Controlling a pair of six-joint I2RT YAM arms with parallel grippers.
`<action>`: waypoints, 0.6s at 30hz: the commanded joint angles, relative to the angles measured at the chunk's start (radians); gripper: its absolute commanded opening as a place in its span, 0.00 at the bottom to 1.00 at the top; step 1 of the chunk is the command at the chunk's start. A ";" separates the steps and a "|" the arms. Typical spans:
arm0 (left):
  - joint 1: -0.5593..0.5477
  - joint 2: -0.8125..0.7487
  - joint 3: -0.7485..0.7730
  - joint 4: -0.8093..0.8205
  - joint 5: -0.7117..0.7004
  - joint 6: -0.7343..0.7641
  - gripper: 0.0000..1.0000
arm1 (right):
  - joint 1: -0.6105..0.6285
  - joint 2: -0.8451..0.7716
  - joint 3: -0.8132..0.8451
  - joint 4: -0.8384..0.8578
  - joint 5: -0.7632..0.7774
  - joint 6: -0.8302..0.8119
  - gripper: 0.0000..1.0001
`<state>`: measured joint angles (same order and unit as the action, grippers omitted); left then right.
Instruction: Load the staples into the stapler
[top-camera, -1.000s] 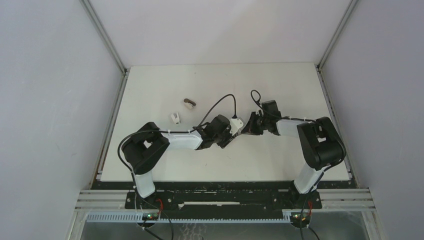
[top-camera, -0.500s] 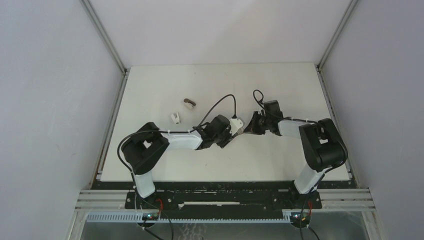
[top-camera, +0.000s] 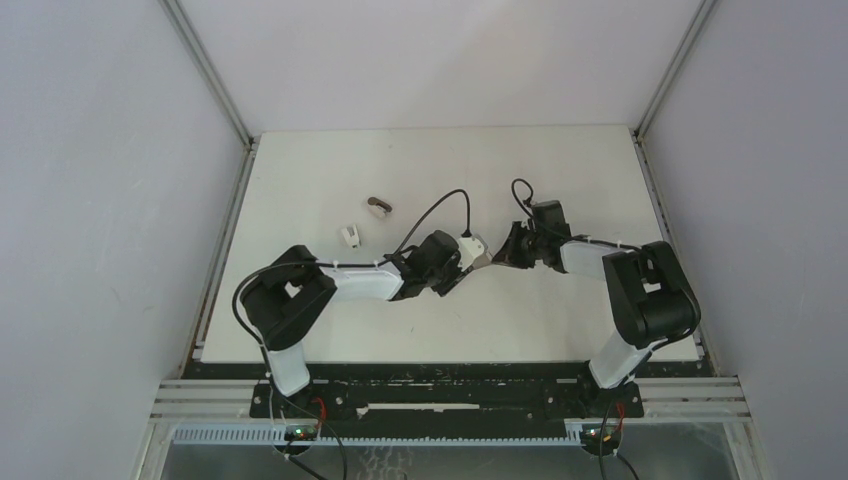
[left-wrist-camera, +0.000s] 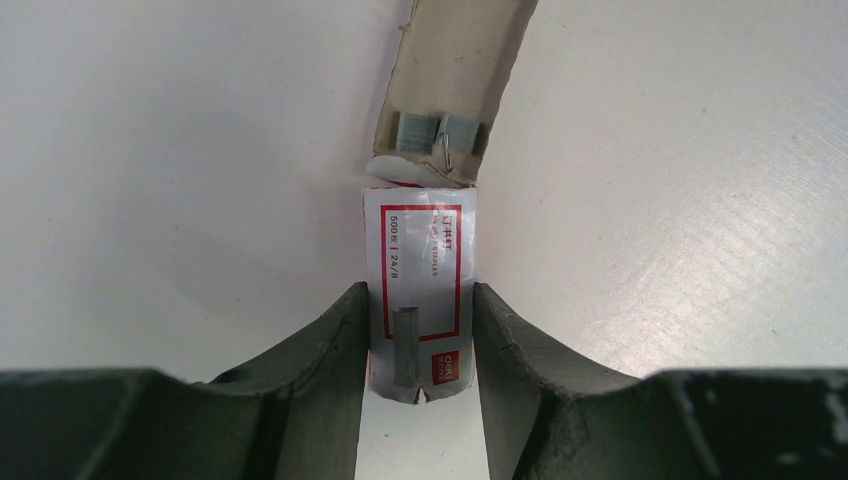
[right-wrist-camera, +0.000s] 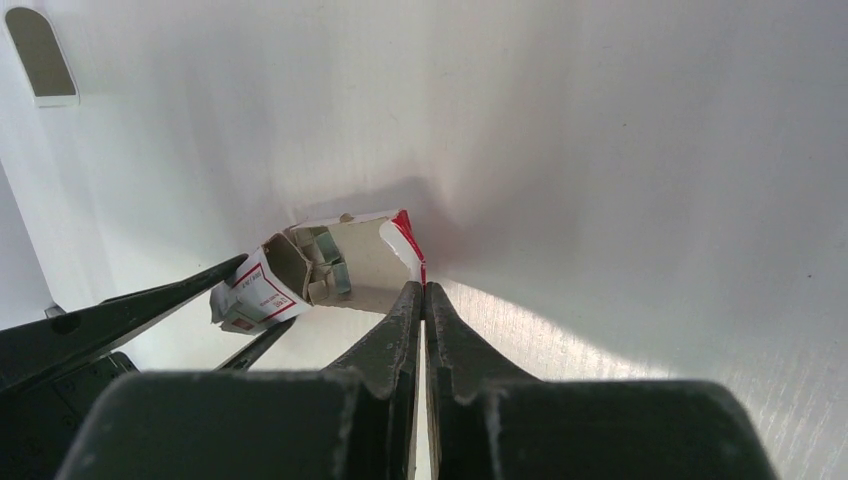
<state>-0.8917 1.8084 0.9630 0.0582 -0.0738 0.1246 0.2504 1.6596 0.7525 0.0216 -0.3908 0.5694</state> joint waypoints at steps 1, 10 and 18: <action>0.002 -0.038 -0.033 -0.031 -0.027 0.019 0.45 | -0.008 -0.040 -0.005 0.020 0.020 0.013 0.00; 0.002 -0.117 -0.073 0.005 -0.072 -0.014 0.59 | -0.019 -0.078 -0.025 0.020 0.052 0.016 0.03; 0.002 -0.372 -0.117 0.013 -0.221 -0.124 0.92 | -0.020 -0.156 -0.059 0.024 0.097 -0.003 0.57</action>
<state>-0.8917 1.6047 0.8654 0.0391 -0.1734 0.0841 0.2352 1.5738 0.7151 0.0151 -0.3374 0.5827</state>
